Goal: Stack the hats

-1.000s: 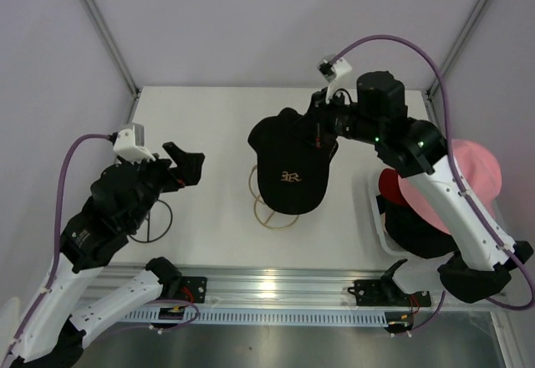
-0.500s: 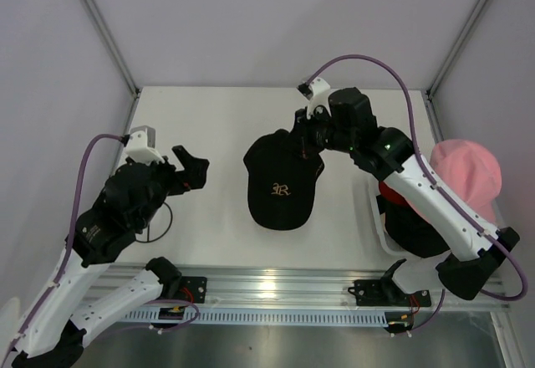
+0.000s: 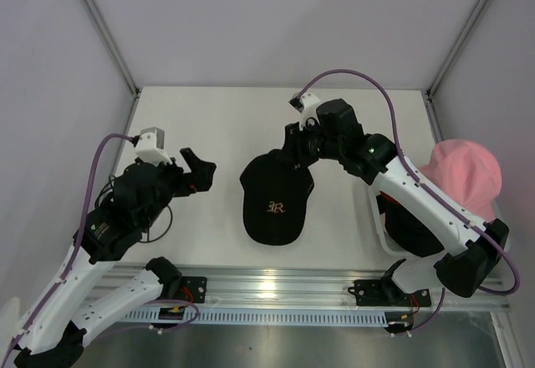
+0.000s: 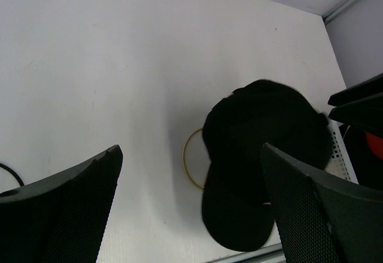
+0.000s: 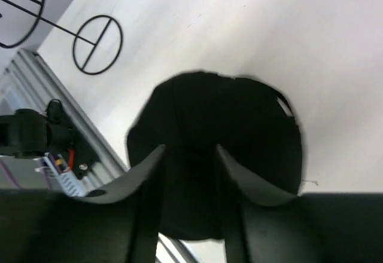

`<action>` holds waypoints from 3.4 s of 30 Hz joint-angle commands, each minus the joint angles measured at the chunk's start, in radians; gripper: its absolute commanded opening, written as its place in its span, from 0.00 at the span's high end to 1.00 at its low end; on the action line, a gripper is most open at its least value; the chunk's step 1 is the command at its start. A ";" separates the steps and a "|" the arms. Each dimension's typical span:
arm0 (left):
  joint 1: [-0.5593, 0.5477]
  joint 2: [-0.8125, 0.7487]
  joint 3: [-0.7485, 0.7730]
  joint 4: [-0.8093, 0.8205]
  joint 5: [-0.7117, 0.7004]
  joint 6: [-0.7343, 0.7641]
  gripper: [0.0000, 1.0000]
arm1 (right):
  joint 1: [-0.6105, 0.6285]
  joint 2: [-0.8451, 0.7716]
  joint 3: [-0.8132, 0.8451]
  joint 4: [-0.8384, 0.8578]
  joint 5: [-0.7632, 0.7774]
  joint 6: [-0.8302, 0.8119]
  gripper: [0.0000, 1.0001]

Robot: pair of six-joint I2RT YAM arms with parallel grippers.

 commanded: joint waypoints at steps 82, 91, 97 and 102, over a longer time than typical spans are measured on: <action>-0.097 1.448 1.133 0.123 0.050 0.117 0.00 | -0.285 -0.531 -0.105 -0.321 0.730 0.131 0.01; -0.070 1.289 1.113 0.123 0.143 0.141 0.01 | -0.311 -0.515 -0.126 -0.319 0.558 0.133 0.00; -0.070 0.988 0.977 0.086 0.185 0.152 0.01 | -0.311 -0.534 -0.114 -0.325 0.483 0.148 0.01; -0.067 0.618 0.529 0.048 -0.071 0.003 0.01 | -0.310 -0.573 -0.112 -0.350 0.490 0.142 0.01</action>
